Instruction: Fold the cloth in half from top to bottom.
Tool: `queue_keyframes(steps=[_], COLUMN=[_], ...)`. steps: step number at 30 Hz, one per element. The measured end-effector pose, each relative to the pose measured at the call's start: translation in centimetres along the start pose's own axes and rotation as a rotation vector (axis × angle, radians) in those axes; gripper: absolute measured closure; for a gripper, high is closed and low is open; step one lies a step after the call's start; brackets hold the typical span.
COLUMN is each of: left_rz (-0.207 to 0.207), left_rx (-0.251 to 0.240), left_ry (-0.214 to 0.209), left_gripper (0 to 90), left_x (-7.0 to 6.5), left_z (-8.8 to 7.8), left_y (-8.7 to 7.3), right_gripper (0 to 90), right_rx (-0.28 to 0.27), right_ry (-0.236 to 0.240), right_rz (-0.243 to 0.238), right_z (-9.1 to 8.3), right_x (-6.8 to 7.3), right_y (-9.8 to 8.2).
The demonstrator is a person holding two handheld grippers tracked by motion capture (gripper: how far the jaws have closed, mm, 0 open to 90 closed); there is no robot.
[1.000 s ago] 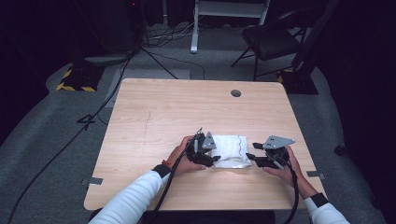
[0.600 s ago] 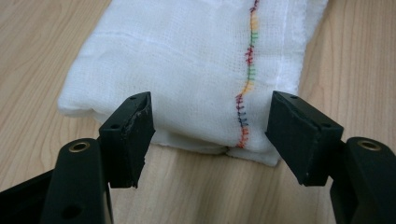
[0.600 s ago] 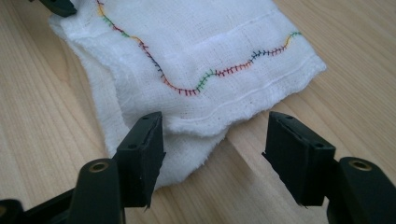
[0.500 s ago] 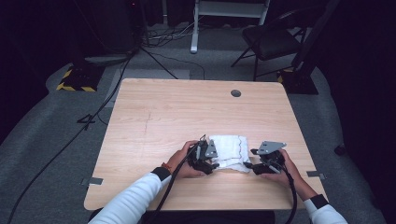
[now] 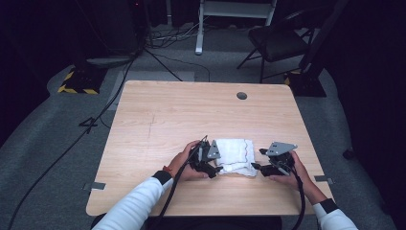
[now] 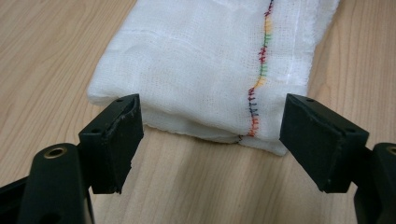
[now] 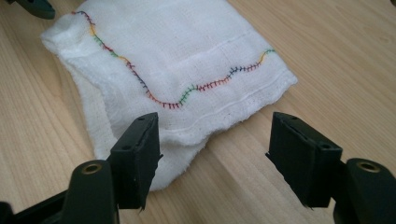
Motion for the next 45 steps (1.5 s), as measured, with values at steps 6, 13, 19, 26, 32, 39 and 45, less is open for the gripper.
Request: queue_keyframes(steps=[6,13,19,26,32,39,45], left_rz=[-0.005,-0.005,-0.015,-0.038,-0.067,-0.112,-0.133], left_rx=[0.007,0.026,0.043,0.063,0.095,0.097,0.110], left_ry=[-0.003,0.016,0.051,0.088,0.112,0.156,0.179], left_gripper=[20.8,19.1,19.3,19.4,19.5,19.5,19.4], left_x=[0.2,0.5,0.9,1.3,1.5,2.0,1.9], left_z=[-0.7,-2.0,-3.3,-5.0,-6.4,-8.1,-9.0], left_y=[-0.3,-1.5,-3.0,-5.0,-7.3,-9.3,-10.9], right_gripper=[34.3,34.3,33.6,33.5,33.3,33.2,33.2], right_rx=[0.000,0.005,-0.012,-0.025,-0.024,-0.022,-0.016], right_ry=[-0.017,-0.052,-0.067,-0.080,-0.098,-0.119,-0.125], right_rz=[-0.011,-0.025,-0.018,-0.008,0.014,0.053,0.079], right_z=[-0.4,-1.1,-1.8,-2.7,-3.5,-4.5,-4.9], right_x=[-0.1,-0.5,-0.8,-1.1,-1.8,-2.6,-3.1], right_y=[0.1,0.0,-0.1,-0.6,-1.7,-2.9,-4.0])
Point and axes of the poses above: each handheld gripper's, and its own axes: z roughly forward along the jaws, y roughly out of its top, x roughly to its left, the point moved 9 cm from there along z, roughly forward along the jaws, and after that the axes turned 4 degrees about z, right-handed, at the moved point
